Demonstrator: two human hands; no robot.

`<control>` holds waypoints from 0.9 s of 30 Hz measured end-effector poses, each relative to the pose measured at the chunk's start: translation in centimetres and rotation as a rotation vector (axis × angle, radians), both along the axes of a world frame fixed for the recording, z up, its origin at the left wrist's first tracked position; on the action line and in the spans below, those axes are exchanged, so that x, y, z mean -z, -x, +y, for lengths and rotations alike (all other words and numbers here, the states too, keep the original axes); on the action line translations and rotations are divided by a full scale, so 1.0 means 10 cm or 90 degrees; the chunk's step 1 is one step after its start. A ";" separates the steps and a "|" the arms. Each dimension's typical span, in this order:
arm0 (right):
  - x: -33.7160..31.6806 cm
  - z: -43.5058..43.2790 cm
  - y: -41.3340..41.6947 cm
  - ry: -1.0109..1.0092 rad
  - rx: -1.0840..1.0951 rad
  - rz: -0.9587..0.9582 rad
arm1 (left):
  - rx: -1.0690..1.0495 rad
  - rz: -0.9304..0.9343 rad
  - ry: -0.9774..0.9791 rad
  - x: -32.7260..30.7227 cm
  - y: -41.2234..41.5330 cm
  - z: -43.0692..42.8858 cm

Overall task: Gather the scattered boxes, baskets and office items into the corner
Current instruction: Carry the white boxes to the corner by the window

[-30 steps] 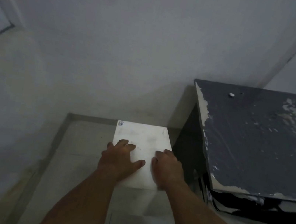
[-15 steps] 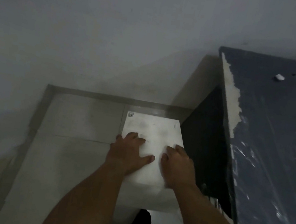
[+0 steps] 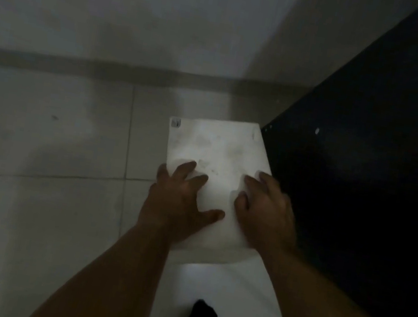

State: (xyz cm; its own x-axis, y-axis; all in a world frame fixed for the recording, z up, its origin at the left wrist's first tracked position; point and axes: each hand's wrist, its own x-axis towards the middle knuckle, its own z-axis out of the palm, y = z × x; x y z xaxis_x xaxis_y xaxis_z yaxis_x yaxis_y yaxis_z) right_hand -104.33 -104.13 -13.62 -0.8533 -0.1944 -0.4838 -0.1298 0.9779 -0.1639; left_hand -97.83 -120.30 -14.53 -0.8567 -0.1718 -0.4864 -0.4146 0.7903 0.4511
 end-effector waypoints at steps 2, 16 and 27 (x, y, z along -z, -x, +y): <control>0.24 0.11 0.03 0.002 0.005 -0.002 | -0.001 -0.007 -0.027 0.27 0.02 0.06; 1.11 0.40 -0.10 0.099 -0.005 -0.080 | 0.061 -0.059 -0.018 1.12 -0.01 0.12; 1.03 0.26 -0.11 0.014 -0.045 -0.244 | 0.124 -0.209 -0.033 0.91 -0.08 0.04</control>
